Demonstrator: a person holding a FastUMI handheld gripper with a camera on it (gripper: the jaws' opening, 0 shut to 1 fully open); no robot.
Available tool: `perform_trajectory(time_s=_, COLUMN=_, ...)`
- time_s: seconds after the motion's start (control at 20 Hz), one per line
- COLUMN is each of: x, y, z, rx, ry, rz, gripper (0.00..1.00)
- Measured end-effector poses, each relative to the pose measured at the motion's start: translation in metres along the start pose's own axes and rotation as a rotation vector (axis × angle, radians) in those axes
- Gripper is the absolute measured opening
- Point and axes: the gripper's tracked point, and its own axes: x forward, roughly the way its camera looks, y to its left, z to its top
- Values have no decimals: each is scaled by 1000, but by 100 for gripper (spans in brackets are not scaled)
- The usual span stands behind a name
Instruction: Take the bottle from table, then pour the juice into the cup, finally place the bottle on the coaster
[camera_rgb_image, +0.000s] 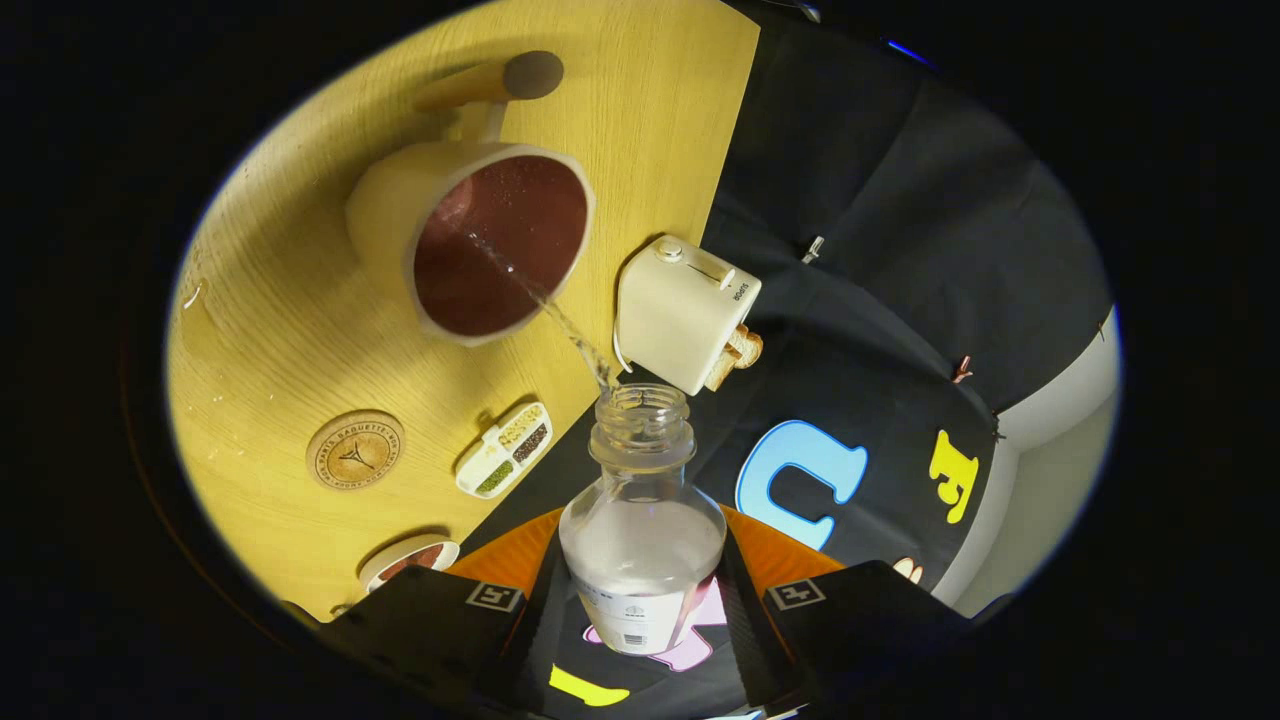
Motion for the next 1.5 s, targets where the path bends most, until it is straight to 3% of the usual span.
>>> perform_trajectory(time_s=0.9, x=0, y=-21, z=8, rx=-30, ry=-26, rz=-42, gripper=73)
perform_trajectory(time_s=1.25, x=-2, y=-10, z=7, rx=18, ry=-25, rz=-29, gripper=74)
perform_trajectory(time_s=1.5, x=-16, y=4, z=-1, rx=141, ry=8, rz=-6, gripper=74)
